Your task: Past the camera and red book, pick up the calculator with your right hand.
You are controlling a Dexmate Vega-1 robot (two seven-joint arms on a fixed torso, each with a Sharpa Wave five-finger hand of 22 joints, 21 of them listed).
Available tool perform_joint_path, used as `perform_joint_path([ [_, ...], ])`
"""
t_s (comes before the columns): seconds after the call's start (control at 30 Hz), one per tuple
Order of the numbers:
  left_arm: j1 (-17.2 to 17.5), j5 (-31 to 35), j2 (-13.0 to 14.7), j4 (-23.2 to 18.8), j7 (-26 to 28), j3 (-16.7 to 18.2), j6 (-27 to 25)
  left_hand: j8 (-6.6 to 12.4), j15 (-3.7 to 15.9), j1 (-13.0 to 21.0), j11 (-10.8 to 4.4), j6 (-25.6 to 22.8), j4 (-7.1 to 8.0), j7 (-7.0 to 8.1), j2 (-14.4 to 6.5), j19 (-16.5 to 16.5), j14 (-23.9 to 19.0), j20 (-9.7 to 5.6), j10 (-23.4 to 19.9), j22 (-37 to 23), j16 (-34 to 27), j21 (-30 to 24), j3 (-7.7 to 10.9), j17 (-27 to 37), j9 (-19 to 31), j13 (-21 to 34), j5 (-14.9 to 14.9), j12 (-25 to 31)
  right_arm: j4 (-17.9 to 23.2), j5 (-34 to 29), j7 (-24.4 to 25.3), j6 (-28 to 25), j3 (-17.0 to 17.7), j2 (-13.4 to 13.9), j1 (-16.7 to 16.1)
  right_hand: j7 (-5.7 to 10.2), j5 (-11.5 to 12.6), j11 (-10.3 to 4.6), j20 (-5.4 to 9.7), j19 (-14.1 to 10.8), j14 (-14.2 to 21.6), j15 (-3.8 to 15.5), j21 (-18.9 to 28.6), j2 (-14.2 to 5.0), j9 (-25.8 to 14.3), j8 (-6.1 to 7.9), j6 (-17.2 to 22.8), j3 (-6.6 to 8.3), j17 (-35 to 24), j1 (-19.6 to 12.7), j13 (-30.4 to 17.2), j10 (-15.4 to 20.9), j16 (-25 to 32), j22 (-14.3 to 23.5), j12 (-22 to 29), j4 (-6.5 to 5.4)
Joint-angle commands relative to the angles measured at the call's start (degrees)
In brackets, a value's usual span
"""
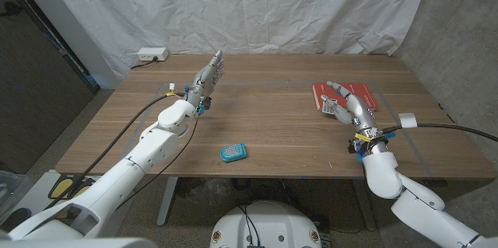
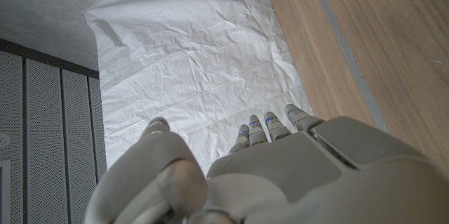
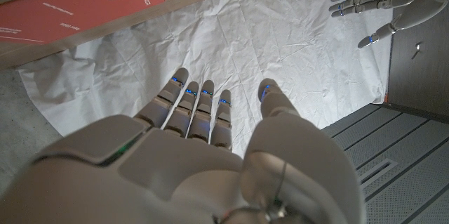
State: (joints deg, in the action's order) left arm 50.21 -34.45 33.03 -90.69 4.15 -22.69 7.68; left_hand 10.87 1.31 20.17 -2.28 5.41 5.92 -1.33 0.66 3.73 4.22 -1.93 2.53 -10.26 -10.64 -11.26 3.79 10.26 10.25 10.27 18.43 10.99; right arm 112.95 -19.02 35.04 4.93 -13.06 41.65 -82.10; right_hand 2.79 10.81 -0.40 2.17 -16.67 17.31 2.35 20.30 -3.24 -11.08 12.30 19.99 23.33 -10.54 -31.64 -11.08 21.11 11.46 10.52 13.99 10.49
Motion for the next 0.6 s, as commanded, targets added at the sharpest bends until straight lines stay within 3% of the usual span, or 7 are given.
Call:
perform_joint_path([
  [0.03, 0.3, -0.1, 0.5, -1.0, 0.2, 0.1, -0.8, 0.03, -0.14, 0.2, -0.08, 0.6, 0.08, 0.05, -0.3, 0.6, 0.3, -3.21, 0.2, -0.2, 0.1, -0.1, -0.34, 0.2, 0.3, 0.2, 0.2, 0.1, 0.2, -3.5, 2.5, -2.1, -1.1, 0.1, 0.0, 0.26, 0.4, -0.06, 1.92, -0.9, 0.8, 1.07, -0.1, 0.28, -0.3, 0.33, 0.6, 0.55, -0.1, -1.2, -0.3, 0.9, 0.4, 0.2, 0.5, 0.09],
  [0.6, 0.7, 0.0, 0.8, -1.6, 0.5, 0.4, -0.5, -0.03, -0.14, 0.1, -0.26, 0.9, 0.12, 0.05, -0.3, 0.9, 0.6, -3.00, 0.5, -0.2, 0.1, -0.1, -0.58, 0.2, 0.3, 0.2, 0.2, 0.1, 2.0, -9.0, 3.8, -10.4, -3.4, 1.0, 0.6, 1.20, 0.7, -1.16, 2.49, -2.5, 2.5, 2.30, -0.1, 1.72, -0.4, 0.56, 1.6, 1.60, -0.2, -5.4, -0.5, 2.0, 0.5, 0.2, 0.9, 0.28],
])
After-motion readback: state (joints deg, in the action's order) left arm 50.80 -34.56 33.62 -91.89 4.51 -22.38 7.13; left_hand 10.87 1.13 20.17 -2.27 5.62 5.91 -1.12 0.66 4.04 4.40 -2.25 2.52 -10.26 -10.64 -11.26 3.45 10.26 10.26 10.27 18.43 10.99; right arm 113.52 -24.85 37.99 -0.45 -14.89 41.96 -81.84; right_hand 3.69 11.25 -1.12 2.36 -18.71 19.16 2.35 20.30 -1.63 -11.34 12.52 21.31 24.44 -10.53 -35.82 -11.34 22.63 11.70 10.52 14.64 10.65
